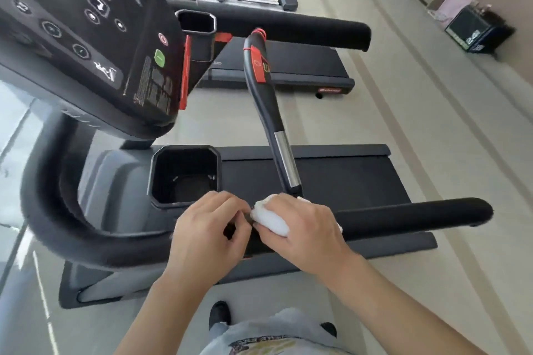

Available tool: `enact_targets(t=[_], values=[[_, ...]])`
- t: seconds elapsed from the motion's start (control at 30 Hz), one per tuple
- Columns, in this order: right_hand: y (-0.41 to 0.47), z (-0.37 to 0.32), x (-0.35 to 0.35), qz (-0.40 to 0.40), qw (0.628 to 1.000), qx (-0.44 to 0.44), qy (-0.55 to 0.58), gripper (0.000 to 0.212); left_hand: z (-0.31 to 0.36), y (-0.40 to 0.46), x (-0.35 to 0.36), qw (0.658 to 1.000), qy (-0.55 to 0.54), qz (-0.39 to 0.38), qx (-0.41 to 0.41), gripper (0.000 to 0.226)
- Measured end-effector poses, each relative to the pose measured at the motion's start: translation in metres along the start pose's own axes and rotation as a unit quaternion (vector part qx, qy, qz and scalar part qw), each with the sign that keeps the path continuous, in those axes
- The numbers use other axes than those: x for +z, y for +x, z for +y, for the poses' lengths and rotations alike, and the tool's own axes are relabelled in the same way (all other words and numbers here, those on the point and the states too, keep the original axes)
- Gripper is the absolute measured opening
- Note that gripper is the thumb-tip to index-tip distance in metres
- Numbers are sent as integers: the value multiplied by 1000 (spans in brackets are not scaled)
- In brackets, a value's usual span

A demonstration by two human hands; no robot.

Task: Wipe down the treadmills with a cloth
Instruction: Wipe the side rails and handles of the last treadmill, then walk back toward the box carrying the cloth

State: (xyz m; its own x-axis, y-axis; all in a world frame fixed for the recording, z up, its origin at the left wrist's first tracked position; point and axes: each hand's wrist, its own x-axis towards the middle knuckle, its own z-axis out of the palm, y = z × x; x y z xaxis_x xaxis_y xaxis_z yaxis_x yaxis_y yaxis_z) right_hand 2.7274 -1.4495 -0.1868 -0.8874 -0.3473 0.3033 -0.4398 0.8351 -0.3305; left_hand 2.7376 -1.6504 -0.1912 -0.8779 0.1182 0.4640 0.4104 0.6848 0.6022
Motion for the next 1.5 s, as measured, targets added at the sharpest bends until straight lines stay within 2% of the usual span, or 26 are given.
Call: enact_targets(t=[0.2,0.33,0.43,0.67,0.9,1.2,1.5], values=[[-51,94,-43,76,992,96,-22,25,59,27,66,994,-17,-95,52,19],[-77,161,-74,105,983,144,-42,26,106,40,119,985,-15,-169,43,19],[-97,217,-100,118,978,163,-49,31,144,45,160,970,-5,-240,29,29],[-138,334,-157,173,962,205,-54,29,233,62,252,967,32,-251,25,39],[-219,423,-192,126,948,291,-2,34,311,77,336,956,39,-281,70,46],[-294,483,-245,200,893,402,26,31,395,110,423,933,-10,-330,147,38],[-361,561,-311,265,822,504,-16,34,480,163,541,901,-61,-370,219,36]])
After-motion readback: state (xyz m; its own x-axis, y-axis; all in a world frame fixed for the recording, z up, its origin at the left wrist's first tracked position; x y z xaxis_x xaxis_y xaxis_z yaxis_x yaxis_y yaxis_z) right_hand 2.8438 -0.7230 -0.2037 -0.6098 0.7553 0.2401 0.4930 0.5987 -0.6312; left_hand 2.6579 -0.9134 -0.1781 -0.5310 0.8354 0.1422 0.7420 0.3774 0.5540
